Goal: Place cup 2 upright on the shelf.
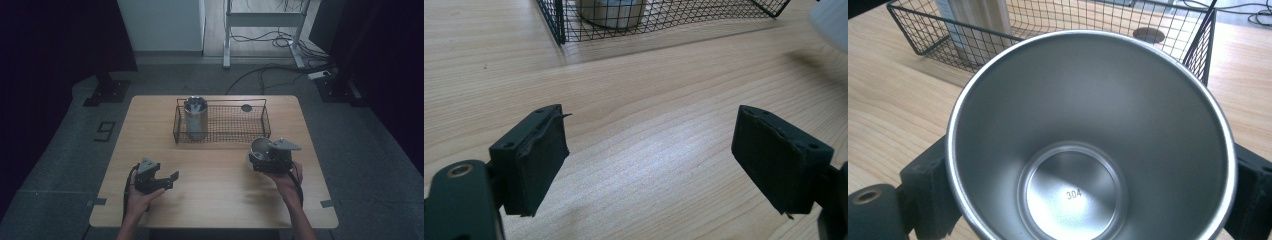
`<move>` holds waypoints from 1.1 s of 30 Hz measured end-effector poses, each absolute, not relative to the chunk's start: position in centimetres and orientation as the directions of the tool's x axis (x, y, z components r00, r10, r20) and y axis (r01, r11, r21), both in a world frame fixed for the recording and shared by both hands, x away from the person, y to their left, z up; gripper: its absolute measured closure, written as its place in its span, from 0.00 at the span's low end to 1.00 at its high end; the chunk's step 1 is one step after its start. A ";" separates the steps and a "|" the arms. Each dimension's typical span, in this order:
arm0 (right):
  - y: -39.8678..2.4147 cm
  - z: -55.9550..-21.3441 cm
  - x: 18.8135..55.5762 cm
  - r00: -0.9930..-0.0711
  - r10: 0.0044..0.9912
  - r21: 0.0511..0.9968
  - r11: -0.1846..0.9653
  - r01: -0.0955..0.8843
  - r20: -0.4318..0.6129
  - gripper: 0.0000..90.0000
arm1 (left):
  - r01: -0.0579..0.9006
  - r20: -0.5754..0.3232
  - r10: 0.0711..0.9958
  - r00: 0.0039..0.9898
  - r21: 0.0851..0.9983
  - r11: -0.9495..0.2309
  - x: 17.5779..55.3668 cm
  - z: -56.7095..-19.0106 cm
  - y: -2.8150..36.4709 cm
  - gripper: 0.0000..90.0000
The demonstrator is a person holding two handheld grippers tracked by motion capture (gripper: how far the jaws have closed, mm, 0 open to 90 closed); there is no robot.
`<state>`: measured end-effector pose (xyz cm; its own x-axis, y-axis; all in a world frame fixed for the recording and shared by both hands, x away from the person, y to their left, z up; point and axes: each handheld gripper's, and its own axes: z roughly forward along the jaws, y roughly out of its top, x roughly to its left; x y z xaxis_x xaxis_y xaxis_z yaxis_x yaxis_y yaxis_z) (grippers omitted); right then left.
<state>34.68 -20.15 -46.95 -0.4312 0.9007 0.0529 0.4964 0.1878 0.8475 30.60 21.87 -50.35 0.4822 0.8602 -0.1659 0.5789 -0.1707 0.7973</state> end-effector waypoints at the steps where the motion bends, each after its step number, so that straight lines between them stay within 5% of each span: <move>1: -20.2 -46.8 34.6 -0.432 0.900 0.849 0.187 0.494 0.053 0.08 | 0.579 -0.166 0.860 0.482 0.797 -0.171 30.6 -50.4 21.9 0.16; 33: -19.8 -43.1 35.2 -0.437 0.897 0.858 0.172 0.484 0.067 0.08 | 0.575 -0.204 0.843 0.498 0.805 -0.145 30.5 -49.9 22.0 0.17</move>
<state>35.19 -19.75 -43.12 -0.4372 0.8969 0.0670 0.4843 0.1720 0.8578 30.48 22.04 -49.89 0.4976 0.8430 -0.2043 0.5755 -0.1446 0.8049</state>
